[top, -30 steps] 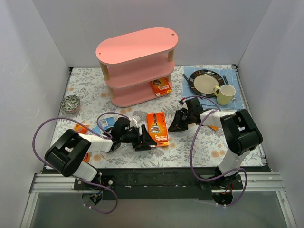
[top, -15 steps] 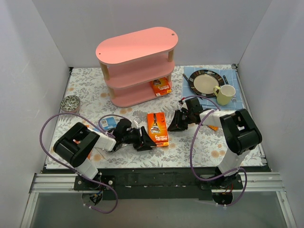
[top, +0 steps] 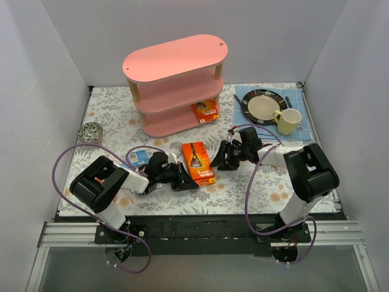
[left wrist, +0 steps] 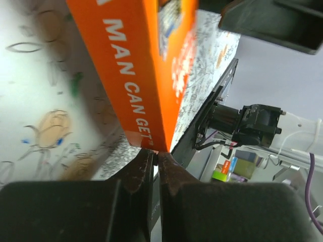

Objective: Place and organize the shaving razors onto the shelf

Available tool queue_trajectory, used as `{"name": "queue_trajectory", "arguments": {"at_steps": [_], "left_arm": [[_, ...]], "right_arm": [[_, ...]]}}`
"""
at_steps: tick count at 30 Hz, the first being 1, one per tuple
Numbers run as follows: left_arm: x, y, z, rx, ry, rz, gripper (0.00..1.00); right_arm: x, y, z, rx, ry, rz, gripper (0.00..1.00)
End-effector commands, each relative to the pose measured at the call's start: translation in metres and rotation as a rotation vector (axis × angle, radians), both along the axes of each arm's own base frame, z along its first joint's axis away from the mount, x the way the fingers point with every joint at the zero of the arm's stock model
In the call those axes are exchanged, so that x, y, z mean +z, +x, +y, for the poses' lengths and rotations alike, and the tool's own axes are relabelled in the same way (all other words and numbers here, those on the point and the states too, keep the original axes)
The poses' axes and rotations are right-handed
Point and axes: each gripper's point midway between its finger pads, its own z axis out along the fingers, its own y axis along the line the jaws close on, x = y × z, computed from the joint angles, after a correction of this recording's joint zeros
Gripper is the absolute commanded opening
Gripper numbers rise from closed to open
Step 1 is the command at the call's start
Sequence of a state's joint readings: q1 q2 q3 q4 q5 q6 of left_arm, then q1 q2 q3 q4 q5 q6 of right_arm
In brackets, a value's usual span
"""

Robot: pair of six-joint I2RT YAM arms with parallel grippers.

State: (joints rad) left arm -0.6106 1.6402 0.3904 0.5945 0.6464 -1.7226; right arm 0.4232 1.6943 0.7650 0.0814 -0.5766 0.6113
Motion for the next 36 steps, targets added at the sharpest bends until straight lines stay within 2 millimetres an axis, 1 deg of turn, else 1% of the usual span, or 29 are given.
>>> {"name": "queue_trajectory", "arguments": {"at_steps": [1, 2, 5, 7, 8, 9, 11, 12, 13, 16, 18, 22, 25, 27, 29, 30, 31, 32, 33, 34, 36], "left_arm": [[0.02, 0.009, 0.005, 0.011, -0.012, -0.126, 0.0], [0.022, 0.01, 0.007, 0.01, -0.014, -0.139, 0.0], [0.029, 0.009, 0.012, 0.008, -0.029, -0.156, 0.0], [0.034, 0.01, 0.013, 0.008, -0.043, -0.167, 0.0], [0.036, 0.008, 0.012, -0.002, -0.056, -0.176, 0.0], [0.038, 0.006, 0.011, -0.012, -0.065, -0.176, 0.0], [0.04, 0.006, 0.011, -0.017, -0.076, -0.186, 0.0], [0.039, 0.006, 0.011, -0.017, -0.076, -0.186, 0.0], [0.039, 0.005, 0.011, -0.023, -0.076, -0.188, 0.0], [0.036, 0.002, 0.014, -0.025, -0.066, -0.189, 0.0], [0.039, 0.002, 0.014, -0.028, -0.07, -0.205, 0.0], [0.042, 0.007, 0.017, -0.016, -0.073, -0.224, 0.0], [0.046, 0.012, 0.02, -0.008, -0.082, -0.235, 0.0], [0.051, 0.015, 0.019, -0.014, -0.091, -0.259, 0.0], [0.056, 0.019, 0.02, -0.01, -0.094, -0.274, 0.0], [0.058, 0.019, 0.021, -0.023, -0.095, -0.288, 0.0], [0.059, 0.018, 0.021, -0.029, -0.092, -0.291, 0.0], [0.061, 0.017, 0.021, -0.034, -0.091, -0.293, 0.0], [0.063, 0.017, 0.021, -0.039, -0.088, -0.298, 0.0], [0.059, 0.016, 0.024, -0.041, -0.065, -0.287, 0.0], [0.067, 0.02, 0.026, -0.035, -0.055, -0.313, 0.02]], "right_arm": [[0.003, -0.023, 0.004, 0.036, 0.083, 0.048, 0.68], [0.006, -0.024, 0.006, 0.031, 0.099, 0.052, 0.7], [0.006, -0.03, 0.006, 0.029, 0.122, 0.085, 0.75], [0.01, -0.031, 0.011, 0.031, 0.155, 0.102, 0.77], [0.015, -0.029, 0.014, 0.031, 0.181, 0.11, 0.81], [0.016, -0.027, 0.016, 0.028, 0.193, 0.121, 0.82], [0.025, -0.021, 0.024, 0.033, 0.235, 0.123, 0.83], [0.023, -0.021, 0.027, 0.035, 0.241, 0.136, 0.84], [0.027, -0.018, 0.031, 0.035, 0.261, 0.141, 0.84], [0.031, -0.008, 0.041, 0.051, 0.289, 0.144, 0.82], [0.032, -0.004, 0.048, 0.065, 0.307, 0.157, 0.77], [0.035, -0.009, 0.062, 0.121, 0.33, 0.173, 0.68], [0.03, -0.015, 0.065, 0.129, 0.308, 0.199, 0.67], [0.029, -0.017, 0.065, 0.136, 0.301, 0.197, 0.63], [0.033, -0.016, 0.066, 0.15, 0.302, 0.17, 0.56], [0.038, -0.015, 0.068, 0.161, 0.308, 0.149, 0.47], [0.041, -0.014, 0.069, 0.177, 0.311, 0.122, 0.43], [0.049, -0.009, 0.072, 0.186, 0.319, 0.083, 0.35], [0.052, -0.006, 0.074, 0.191, 0.322, 0.059, 0.3], [0.055, -0.004, 0.076, 0.199, 0.323, 0.031, 0.28], [0.065, 0.002, 0.082, 0.212, 0.337, -0.012, 0.23]]}}
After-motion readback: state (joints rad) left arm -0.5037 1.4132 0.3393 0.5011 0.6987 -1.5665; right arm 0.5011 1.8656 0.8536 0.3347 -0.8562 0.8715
